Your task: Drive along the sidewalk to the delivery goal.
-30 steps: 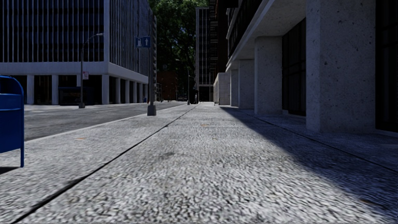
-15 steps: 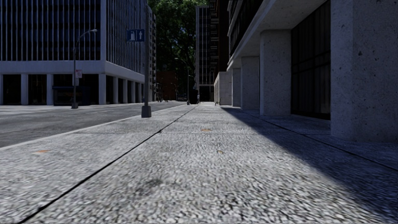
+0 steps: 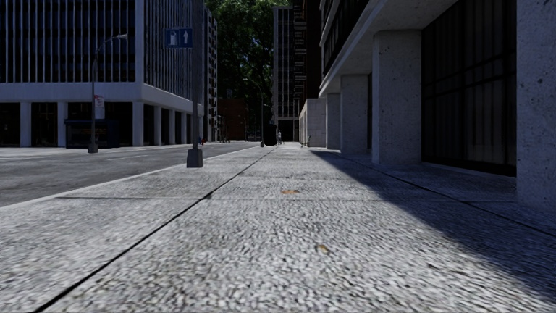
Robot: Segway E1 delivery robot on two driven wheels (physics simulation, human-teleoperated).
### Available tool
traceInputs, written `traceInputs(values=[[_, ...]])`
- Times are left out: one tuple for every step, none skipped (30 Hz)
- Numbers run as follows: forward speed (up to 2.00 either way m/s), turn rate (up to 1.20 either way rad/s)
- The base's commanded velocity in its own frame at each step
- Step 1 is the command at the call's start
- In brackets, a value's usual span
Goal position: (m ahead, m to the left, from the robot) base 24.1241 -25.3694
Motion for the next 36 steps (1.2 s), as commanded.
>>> traceInputs(values=[[2.0, 0.0], [2.0, 0.0], [2.0, 0.0], [2.0, 0.0], [2.0, 0.0], [2.0, 0.0], [2.0, 0.0], [2.0, 0.0], [2.0, 0.0], [2.0, 0.0], [2.0, 0.0], [2.0, 0.0], [2.0, 0.0], [2.0, 0.0], [2.0, 0.0], [2.0, 0.0], [2.0, 0.0], [2.0, 0.0], [2.0, 0.0], [2.0, 0.0], [2.0, 0.0], [2.0, 0.0], [2.0, 0.0], [2.0, 0.0], [2.0, 0.0], [2.0, 0.0], [2.0, 0.0], [2.0, 0.0], [2.0, 0.0], [2.0, 0.0], [2.0, 0.0], [2.0, 0.0], [2.0, 0.0], [2.0, 0.0], [2.0, 0.0], [2.0, 0.0]])
